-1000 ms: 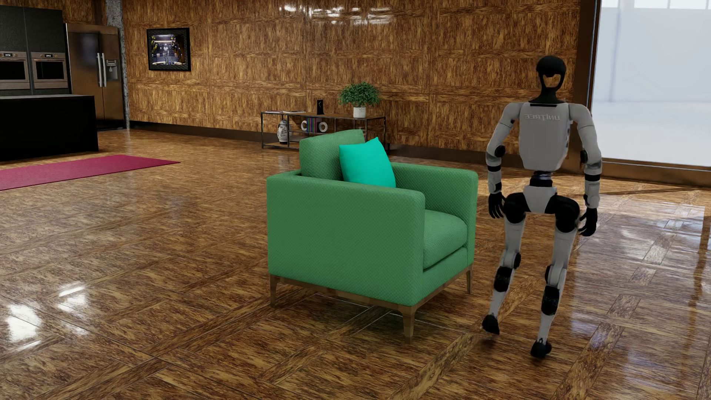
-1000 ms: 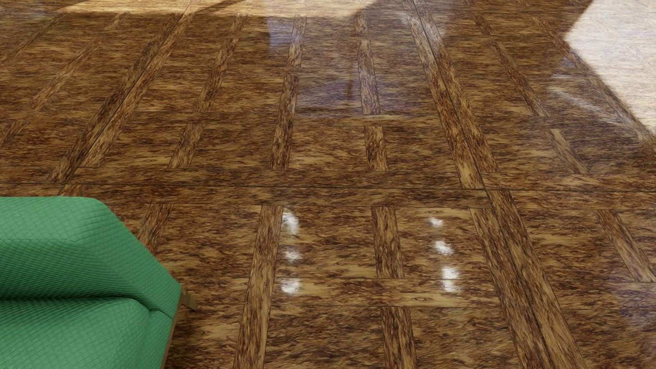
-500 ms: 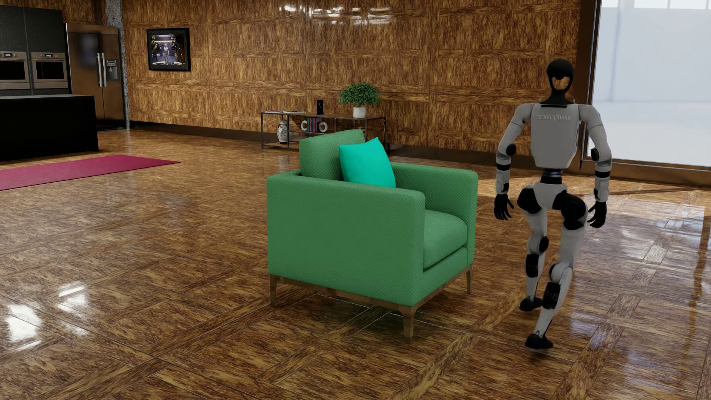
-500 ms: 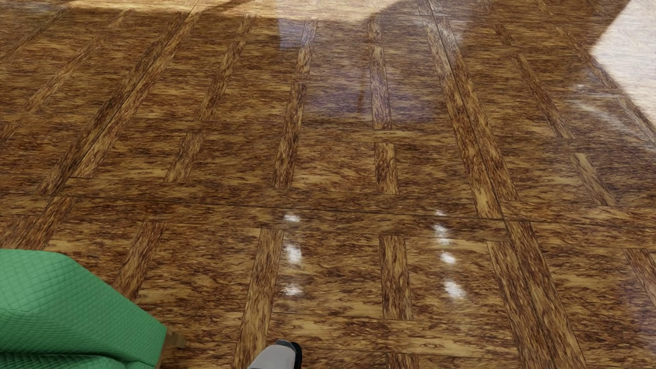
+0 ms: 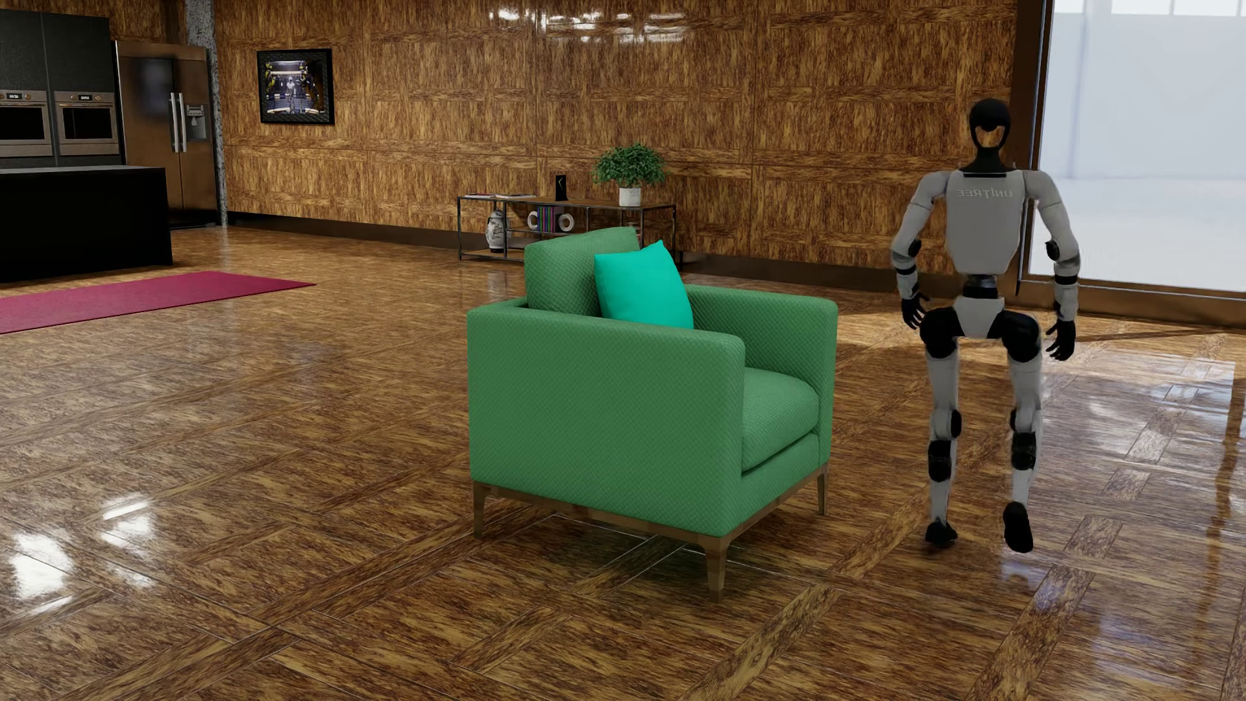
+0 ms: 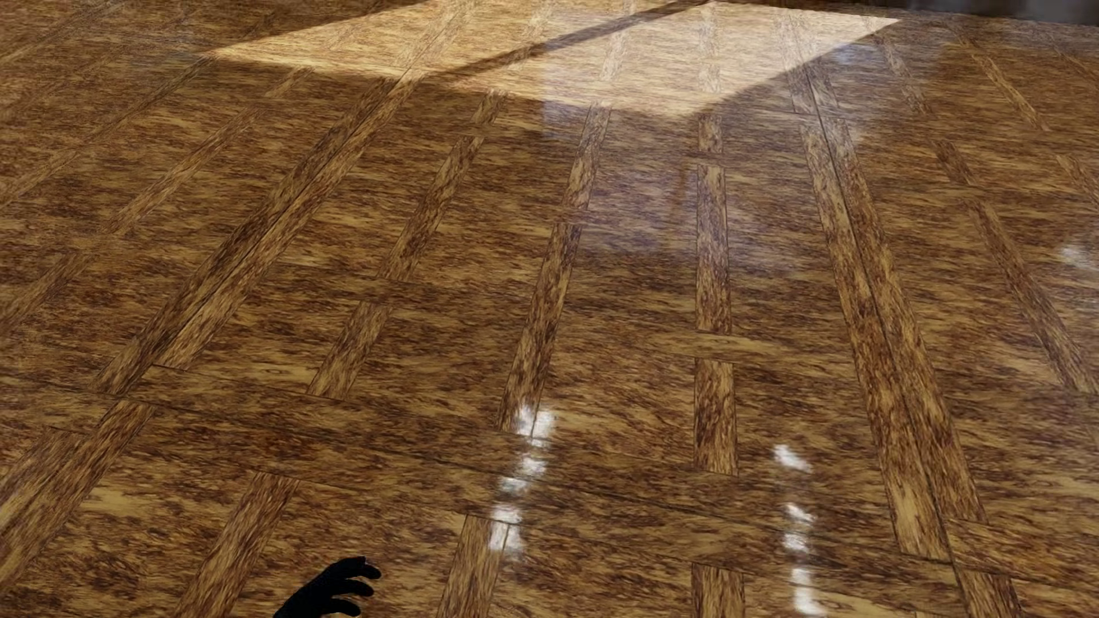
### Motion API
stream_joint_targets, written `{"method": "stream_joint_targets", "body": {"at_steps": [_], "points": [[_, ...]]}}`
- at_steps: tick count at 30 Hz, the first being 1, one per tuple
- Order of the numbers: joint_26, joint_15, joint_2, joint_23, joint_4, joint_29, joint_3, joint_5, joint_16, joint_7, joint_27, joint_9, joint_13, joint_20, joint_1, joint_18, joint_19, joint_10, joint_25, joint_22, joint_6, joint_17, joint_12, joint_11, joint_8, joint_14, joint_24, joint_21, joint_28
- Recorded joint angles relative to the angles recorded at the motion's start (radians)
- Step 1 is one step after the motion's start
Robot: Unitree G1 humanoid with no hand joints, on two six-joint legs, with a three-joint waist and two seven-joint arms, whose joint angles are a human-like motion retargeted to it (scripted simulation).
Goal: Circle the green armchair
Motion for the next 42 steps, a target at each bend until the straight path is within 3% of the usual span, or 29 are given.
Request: {"method": "stream_joint_targets", "body": {"at_steps": [2,5,8,11,13,14,16,17,20,23,26,31,34,37,40,41,42], "points": [[0.000,0.082,-0.068,0.008,-0.001,0.000,-0.014,0.021,-0.001,0.000,0.000,0.013,-0.014,-0.001,0.070,0.000,0.000,-0.007,0.000,-0.058,0.019,-0.023,-0.019,-0.188,0.000,-0.028,0.000,-0.048,0.000],[0.000,-0.056,-0.096,0.011,0.021,0.000,-0.046,0.042,0.011,0.000,0.000,0.019,-0.025,-0.032,0.168,0.000,0.000,-0.019,0.000,-0.070,0.030,-0.040,-0.005,-0.493,0.000,-0.069,0.000,-0.022,0.000],[0.000,-0.255,-0.053,0.009,0.054,0.000,-0.094,0.053,0.002,0.000,0.000,0.014,0.004,-0.075,0.234,0.000,0.000,-0.013,0.000,0.101,0.041,-0.023,0.022,-0.694,0.000,-0.105,0.000,-0.014,0.000],[0.000,-0.243,-0.027,0.036,0.090,0.000,-0.111,0.078,-0.008,0.000,0.000,-0.008,0.049,-0.093,0.266,0.000,0.000,0.014,0.000,0.350,0.039,0.022,0.068,-0.665,0.000,-0.092,0.000,0.008,0.000],[0.000,-0.182,-0.039,0.090,0.112,0.000,-0.073,0.103,-0.010,0.000,0.000,-0.026,0.065,-0.078,0.253,0.000,0.000,0.064,0.000,0.481,0.044,0.057,0.112,-0.588,0.000,0.031,0.000,0.061,0.000],[0.000,-0.184,-0.026,0.115,0.124,0.000,-0.049,0.112,-0.010,0.000,0.000,-0.032,0.068,-0.067,0.219,0.000,0.000,0.124,0.000,0.519,0.049,0.069,0.136,-0.580,0.000,0.146,0.000,0.099,0.000],[0.000,-0.209,0.040,0.120,0.153,0.000,-0.021,0.125,-0.003,0.000,0.000,-0.042,0.078,-0.076,0.062,0.000,0.000,0.376,0.000,0.536,0.065,0.077,0.171,-0.623,0.000,0.327,0.000,0.151,0.000],[0.000,-0.221,0.077,0.097,0.167,0.000,-0.004,0.130,0.002,0.000,0.000,-0.040,0.089,-0.085,-0.035,0.000,0.000,0.552,0.000,0.518,0.074,0.069,0.177,-0.648,0.000,0.287,0.000,0.155,0.000],[0.000,-0.260,0.178,0.056,0.183,0.000,0.081,0.125,0.003,0.000,0.000,-0.011,0.091,-0.080,-0.256,0.000,0.000,1.044,0.000,0.426,0.071,0.024,0.164,-0.681,0.000,-0.036,0.000,0.156,0.000],[0.000,-0.317,0.274,0.123,0.178,0.000,0.149,0.101,-0.017,0.000,0.000,0.006,0.046,-0.036,-0.390,0.000,0.000,0.887,0.000,0.347,0.040,-0.020,0.142,-0.700,0.000,-0.085,0.000,0.156,0.000],[0.000,-0.365,0.336,0.154,0.185,0.000,0.177,0.092,-0.031,0.000,0.000,0.010,0.018,-0.026,-0.463,0.000,0.000,0.989,0.000,0.284,0.007,-0.064,0.124,-0.697,0.000,-0.077,0.000,0.097,0.000],[0.000,-0.493,0.454,0.147,0.201,0.000,0.173,0.116,-0.023,0.000,0.000,0.013,-0.038,-0.042,-0.415,0.000,0.000,0.253,0.000,0.298,-0.027,-0.101,0.101,-0.699,0.000,0.076,0.000,0.021,0.000],[0.000,-0.526,0.487,0.123,0.208,0.000,0.183,0.129,-0.010,0.000,0.000,-0.009,-0.066,-0.056,-0.361,0.000,0.000,-0.051,0.000,0.366,-0.038,-0.089,0.092,-0.692,0.000,0.084,0.000,-0.005,0.000],[0.000,-0.421,0.535,0.063,0.191,0.000,0.174,0.098,0.003,0.000,0.000,-0.015,-0.058,-0.093,-0.327,0.000,0.000,-0.018,0.000,0.473,-0.071,-0.041,0.090,-0.676,0.000,0.167,0.000,-0.032,0.000],[0.000,0.032,0.497,0.003,0.134,0.000,0.138,0.053,0.020,0.000,0.000,-0.026,-0.008,-0.109,-0.260,0.000,0.000,0.012,0.000,0.515,-0.107,0.028,0.080,-0.541,0.000,0.141,0.000,-0.021,0.000],[0.000,0.151,0.446,-0.025,0.126,0.000,0.131,0.037,0.024,0.000,0.000,-0.036,0.005,-0.096,-0.222,0.000,0.000,0.000,0.000,0.491,-0.103,0.034,0.080,-0.443,0.000,0.119,0.000,0.006,0.000],[0.000,0.188,0.387,-0.056,0.121,0.000,0.126,0.024,0.029,0.000,0.000,-0.042,0.013,-0.084,-0.184,0.000,0.000,-0.007,0.000,0.448,-0.095,0.031,0.080,-0.331,0.000,0.096,0.000,0.031,0.000]]}}
